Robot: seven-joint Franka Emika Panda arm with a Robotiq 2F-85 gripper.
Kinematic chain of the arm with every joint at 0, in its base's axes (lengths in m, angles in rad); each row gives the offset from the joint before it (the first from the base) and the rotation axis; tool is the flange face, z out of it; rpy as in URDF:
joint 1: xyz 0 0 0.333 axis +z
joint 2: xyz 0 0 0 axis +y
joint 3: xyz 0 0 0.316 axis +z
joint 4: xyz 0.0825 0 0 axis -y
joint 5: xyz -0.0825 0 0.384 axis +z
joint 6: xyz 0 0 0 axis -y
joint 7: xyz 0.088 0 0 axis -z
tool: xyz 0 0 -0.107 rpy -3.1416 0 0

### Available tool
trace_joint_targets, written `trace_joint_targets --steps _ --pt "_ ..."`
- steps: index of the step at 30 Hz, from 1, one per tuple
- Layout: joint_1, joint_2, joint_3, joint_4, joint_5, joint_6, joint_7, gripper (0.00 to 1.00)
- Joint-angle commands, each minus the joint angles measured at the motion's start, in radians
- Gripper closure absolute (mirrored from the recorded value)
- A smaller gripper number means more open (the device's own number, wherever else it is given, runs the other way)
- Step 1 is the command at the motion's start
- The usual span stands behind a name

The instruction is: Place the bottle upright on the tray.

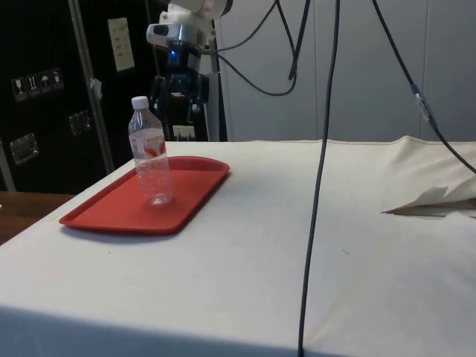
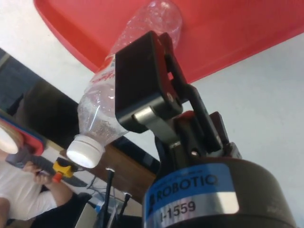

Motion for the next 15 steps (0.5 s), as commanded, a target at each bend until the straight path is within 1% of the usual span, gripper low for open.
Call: trace_joint_targets --steps 1,3,6,7,8,12,14,15 --pt "0.009 0.005 -0.01 0.004 -0.022 0.008 0.012 0.0" --pt "0.011 0.005 -0.011 0.005 -0.029 0.008 0.015 0.0" --pt "0.016 0.006 -0.014 0.006 -0.058 0.008 0.029 0.0" --pt "0.009 0.0 -0.006 0.001 -0.045 0.002 0.019 0.0" --pt "0.017 0.006 -0.015 0.006 -0.065 0.008 0.032 0.0" --pt "0.021 0.004 -0.016 0.013 -0.096 0.005 0.052 0.0" --pt "0.021 0.003 -0.016 0.018 -0.107 0.002 0.06 0.0" --pt "0.015 0.0 -0.008 0.012 -0.096 0.002 0.05 0.0"
